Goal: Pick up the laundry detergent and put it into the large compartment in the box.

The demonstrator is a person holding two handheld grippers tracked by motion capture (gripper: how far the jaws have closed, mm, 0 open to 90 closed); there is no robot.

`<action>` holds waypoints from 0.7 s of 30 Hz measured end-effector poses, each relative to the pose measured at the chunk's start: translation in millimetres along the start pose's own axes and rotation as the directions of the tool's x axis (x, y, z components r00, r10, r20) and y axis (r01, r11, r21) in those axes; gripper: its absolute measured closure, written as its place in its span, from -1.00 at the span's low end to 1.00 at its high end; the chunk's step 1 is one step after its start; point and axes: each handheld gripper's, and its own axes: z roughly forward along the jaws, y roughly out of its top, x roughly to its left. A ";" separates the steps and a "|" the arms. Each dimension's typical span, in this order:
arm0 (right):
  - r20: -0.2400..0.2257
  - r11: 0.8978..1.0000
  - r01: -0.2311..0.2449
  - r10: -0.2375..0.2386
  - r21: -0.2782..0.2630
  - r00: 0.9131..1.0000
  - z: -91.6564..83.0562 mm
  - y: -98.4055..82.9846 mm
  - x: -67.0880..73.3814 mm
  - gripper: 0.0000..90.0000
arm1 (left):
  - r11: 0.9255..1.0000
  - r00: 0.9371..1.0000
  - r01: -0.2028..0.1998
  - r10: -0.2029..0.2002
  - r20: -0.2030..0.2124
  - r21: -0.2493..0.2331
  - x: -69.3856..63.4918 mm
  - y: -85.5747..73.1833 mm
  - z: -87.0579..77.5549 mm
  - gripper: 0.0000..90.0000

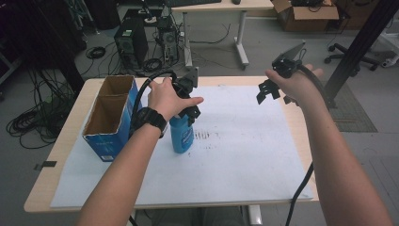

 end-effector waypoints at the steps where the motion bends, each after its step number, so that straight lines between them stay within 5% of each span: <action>1: 0.001 1.000 0.001 -0.001 0.000 1.000 0.4 -0.1 -0.2 -0.92 | 1.000 1.000 0.000 0.000 0.002 0.000 -0.5 0.1 1.1 -0.91; 21: -0.006 1.000 -0.002 0.002 -0.001 1.000 4.7 -3.8 -5.3 -0.92 | 1.000 1.000 0.008 -0.009 0.010 0.027 -5.4 -0.5 26.2 -0.91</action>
